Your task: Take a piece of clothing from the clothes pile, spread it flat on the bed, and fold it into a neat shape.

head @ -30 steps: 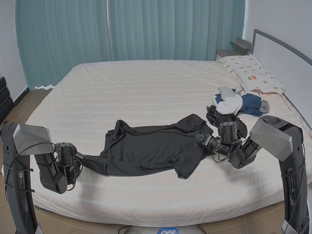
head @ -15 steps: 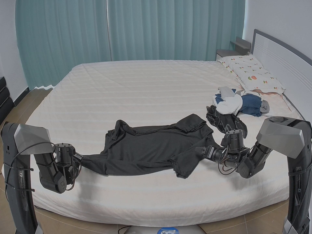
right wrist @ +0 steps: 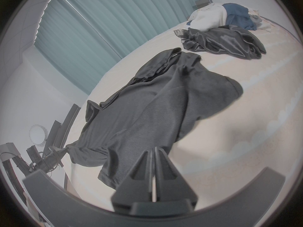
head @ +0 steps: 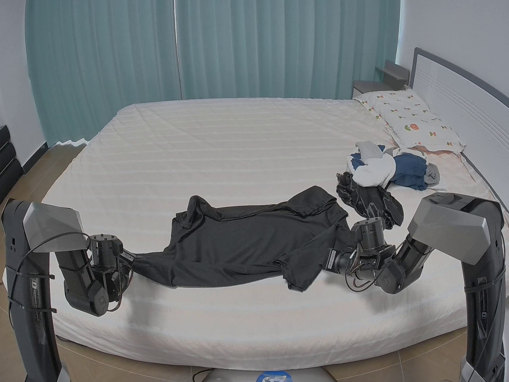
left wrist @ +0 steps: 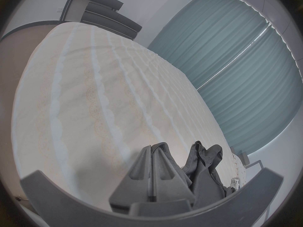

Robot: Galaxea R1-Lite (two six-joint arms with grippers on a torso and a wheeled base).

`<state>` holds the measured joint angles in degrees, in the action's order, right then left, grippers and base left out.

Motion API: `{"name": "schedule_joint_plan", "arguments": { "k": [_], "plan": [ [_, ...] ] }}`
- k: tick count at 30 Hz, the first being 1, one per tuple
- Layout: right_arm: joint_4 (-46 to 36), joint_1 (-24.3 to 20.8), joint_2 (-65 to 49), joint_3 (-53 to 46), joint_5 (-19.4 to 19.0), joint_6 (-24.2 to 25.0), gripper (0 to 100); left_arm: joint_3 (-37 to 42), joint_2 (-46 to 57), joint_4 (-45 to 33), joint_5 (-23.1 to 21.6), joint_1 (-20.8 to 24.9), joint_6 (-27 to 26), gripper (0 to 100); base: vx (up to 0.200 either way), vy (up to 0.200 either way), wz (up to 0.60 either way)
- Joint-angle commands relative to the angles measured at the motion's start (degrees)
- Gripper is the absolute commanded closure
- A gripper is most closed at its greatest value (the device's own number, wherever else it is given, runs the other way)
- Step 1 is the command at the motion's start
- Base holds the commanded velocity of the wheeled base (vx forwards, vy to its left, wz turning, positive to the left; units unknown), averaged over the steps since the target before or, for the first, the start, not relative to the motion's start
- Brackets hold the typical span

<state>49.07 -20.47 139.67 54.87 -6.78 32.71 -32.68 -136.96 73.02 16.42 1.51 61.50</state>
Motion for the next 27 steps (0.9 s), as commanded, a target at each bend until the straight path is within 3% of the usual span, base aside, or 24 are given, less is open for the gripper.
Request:
{"name": "schedule_joint_plan", "arguments": {
  "k": [1,10,11,21,27],
  "plan": [
    [-0.5,0.0,0.5,2.0,0.0,-0.1,100,0.3,0.0,0.0,0.0,0.1,0.0,100,0.0,0.0,0.0],
    [-2.2,0.3,-1.5,0.0,0.5,-0.5,100,0.4,0.1,0.2,0.0,0.1,-0.1,100,0.0,0.0,0.0],
    [-2.1,0.3,-1.5,-0.2,0.5,-1.1,0,0.4,0.1,0.2,0.0,0.2,-0.1,100,0.0,0.0,0.0],
    [-2.4,-5.1,-4.2,-0.2,0.9,0.3,0,0.4,0.0,0.2,0.0,0.2,-0.2,100,0.0,0.0,0.0],
    [-2.3,-5.4,2.1,1.6,5.0,1.0,0,0.5,0.0,0.1,0.0,0.2,-0.2,100,0.0,0.0,0.0]
  ]
}}
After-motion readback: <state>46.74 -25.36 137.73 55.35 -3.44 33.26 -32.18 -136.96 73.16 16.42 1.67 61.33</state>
